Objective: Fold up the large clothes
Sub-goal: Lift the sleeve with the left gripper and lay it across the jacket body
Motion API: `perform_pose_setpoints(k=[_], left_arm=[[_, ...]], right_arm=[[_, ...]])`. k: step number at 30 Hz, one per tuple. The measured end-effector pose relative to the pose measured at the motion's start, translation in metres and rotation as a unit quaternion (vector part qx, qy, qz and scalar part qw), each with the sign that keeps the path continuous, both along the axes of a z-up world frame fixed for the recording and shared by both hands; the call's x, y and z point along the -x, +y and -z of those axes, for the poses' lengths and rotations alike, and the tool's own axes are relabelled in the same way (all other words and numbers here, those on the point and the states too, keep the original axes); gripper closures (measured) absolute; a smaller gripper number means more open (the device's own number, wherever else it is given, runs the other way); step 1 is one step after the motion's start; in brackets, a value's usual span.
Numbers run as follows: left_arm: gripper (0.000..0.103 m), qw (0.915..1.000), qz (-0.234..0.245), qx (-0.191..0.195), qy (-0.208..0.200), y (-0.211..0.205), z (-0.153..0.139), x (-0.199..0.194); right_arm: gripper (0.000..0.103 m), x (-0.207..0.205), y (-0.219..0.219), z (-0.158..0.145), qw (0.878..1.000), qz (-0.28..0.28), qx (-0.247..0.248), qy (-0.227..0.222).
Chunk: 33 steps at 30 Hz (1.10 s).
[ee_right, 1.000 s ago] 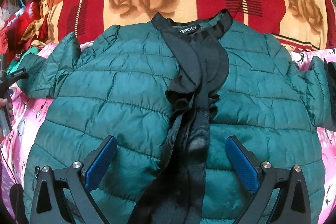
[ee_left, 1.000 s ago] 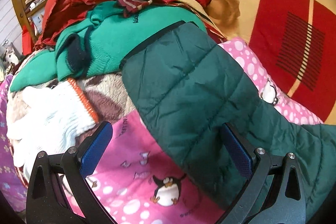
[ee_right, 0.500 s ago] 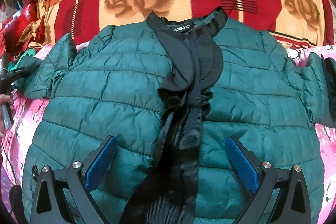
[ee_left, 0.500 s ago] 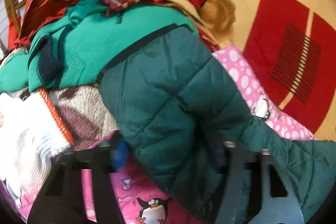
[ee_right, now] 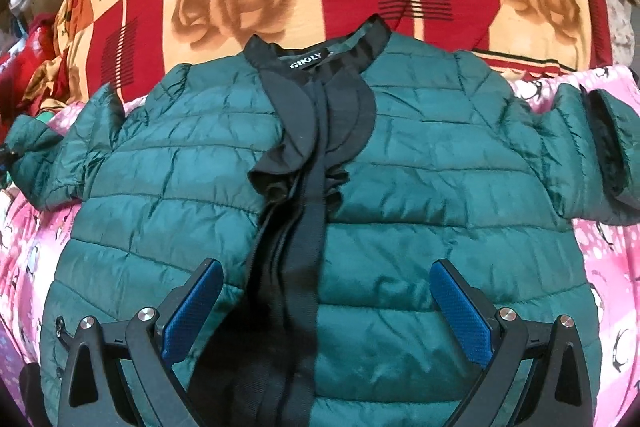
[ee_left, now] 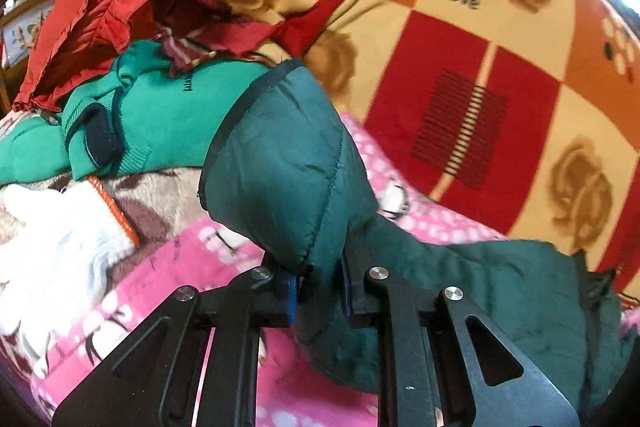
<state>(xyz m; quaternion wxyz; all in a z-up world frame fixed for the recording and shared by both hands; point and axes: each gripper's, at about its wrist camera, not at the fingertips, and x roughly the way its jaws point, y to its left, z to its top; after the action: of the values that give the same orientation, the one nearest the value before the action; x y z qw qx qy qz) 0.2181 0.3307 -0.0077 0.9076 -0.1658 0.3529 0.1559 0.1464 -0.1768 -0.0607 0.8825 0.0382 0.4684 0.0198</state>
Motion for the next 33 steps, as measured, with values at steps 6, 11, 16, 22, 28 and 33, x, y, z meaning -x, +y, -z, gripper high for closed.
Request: perform_pose_setpoints(k=[6,11,16,22,28,33], left_arm=[[0.089,0.9991,0.039,0.003,-0.018,-0.035,-0.02,0.02],[0.089,0.9971,0.07,0.001,-0.029,-0.062,-0.039,0.031],[0.089,0.9967,0.07,-0.007,-0.042,-0.066,-0.057,0.039],[0.089,0.9966,0.064,-0.015,-0.05,-0.058,-0.078,0.048],[0.089,0.9947,0.087,-0.009,-0.054,-0.076,-0.087,0.059],[0.09,0.991,0.125,-0.004,-0.048,-0.114,-0.087,0.062]], right_arm=[[0.0,0.009,-0.008,-0.004,1.0,0.007,0.0,-0.003],[0.0,0.015,-0.017,-0.007,1.0,0.016,-0.009,-0.002],[0.0,0.021,-0.022,-0.011,1.0,0.018,-0.011,-0.006],[0.0,0.025,-0.025,-0.011,0.999,0.02,-0.027,-0.005],[0.0,0.027,-0.025,-0.012,1.0,0.018,-0.019,-0.004],[0.0,0.028,-0.031,-0.011,1.0,0.023,-0.01,-0.002]])
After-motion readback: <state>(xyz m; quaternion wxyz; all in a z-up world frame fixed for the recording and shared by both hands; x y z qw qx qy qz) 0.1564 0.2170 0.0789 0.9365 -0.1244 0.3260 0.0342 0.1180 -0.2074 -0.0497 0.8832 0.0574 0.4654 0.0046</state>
